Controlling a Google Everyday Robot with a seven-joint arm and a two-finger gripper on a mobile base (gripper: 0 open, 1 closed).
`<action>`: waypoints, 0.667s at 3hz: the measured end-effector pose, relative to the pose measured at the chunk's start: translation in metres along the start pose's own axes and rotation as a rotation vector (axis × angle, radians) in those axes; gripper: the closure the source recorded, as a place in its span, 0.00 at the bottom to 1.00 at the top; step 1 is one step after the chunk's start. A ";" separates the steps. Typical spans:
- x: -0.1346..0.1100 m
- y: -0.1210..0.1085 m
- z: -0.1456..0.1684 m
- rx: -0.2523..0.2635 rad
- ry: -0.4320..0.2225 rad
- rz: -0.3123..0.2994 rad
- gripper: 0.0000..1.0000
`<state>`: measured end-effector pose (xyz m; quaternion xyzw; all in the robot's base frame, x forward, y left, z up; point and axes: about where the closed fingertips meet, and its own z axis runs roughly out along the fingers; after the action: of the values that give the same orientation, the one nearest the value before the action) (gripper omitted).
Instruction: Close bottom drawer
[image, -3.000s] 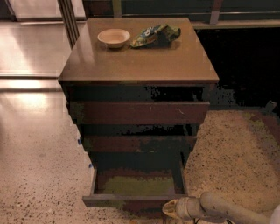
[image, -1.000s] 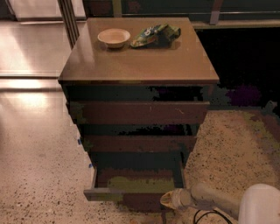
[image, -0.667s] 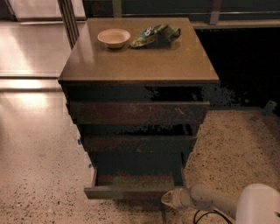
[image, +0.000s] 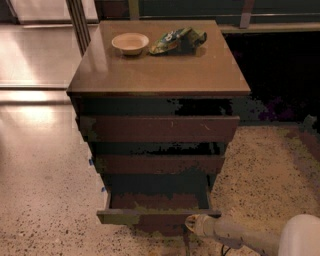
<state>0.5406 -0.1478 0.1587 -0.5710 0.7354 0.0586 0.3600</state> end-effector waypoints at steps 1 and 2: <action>-0.002 -0.019 0.000 0.096 -0.015 -0.020 1.00; -0.010 -0.037 0.009 0.112 -0.057 -0.037 1.00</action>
Offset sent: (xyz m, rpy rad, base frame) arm 0.0607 0.0017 0.0141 0.0562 -0.1619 0.0019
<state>0.5782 -0.1480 0.1697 -0.5614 0.7165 0.0267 0.4132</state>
